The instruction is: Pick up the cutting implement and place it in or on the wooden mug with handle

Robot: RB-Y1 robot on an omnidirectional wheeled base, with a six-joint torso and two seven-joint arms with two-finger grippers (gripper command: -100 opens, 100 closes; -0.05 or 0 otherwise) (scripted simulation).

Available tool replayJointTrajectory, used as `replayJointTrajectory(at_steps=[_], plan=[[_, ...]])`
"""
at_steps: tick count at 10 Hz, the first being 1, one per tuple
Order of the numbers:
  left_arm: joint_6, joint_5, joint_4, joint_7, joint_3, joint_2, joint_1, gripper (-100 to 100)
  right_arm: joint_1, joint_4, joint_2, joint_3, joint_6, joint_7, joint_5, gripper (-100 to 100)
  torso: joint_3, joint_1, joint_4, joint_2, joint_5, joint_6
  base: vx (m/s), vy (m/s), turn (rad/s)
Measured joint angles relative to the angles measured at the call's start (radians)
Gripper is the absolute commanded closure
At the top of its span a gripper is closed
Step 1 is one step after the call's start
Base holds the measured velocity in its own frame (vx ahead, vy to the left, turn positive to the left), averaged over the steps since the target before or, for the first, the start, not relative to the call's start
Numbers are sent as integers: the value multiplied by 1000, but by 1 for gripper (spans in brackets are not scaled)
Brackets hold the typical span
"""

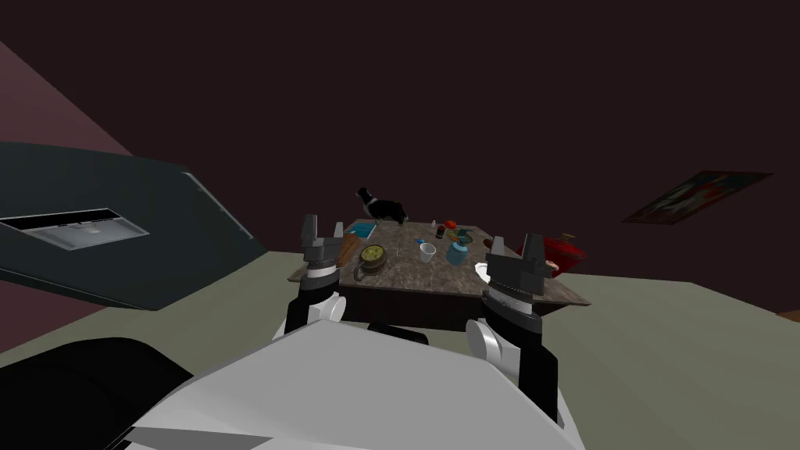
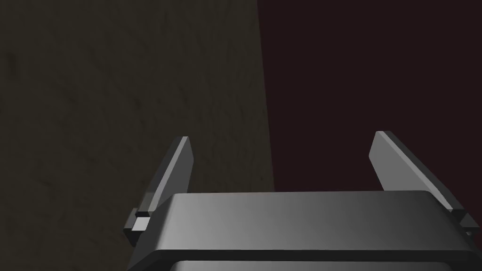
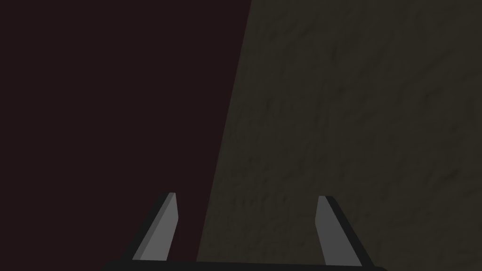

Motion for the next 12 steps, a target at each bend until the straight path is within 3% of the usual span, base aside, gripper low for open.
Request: replayJointTrajectory(at_steps=[7, 12], plan=[[56, 56, 23, 51, 7, 187, -56, -100, 0, 0, 0, 0, 0, 0, 0, 0, 2, -2, 1, 3, 0, 0, -69, -28, -22], [148, 124, 66, 107, 6, 325, -131, -100, 0, 0, 0, 0, 0, 0, 0, 0, 0, -3, 0, 1, -1, 0, -23, -54, -97]])
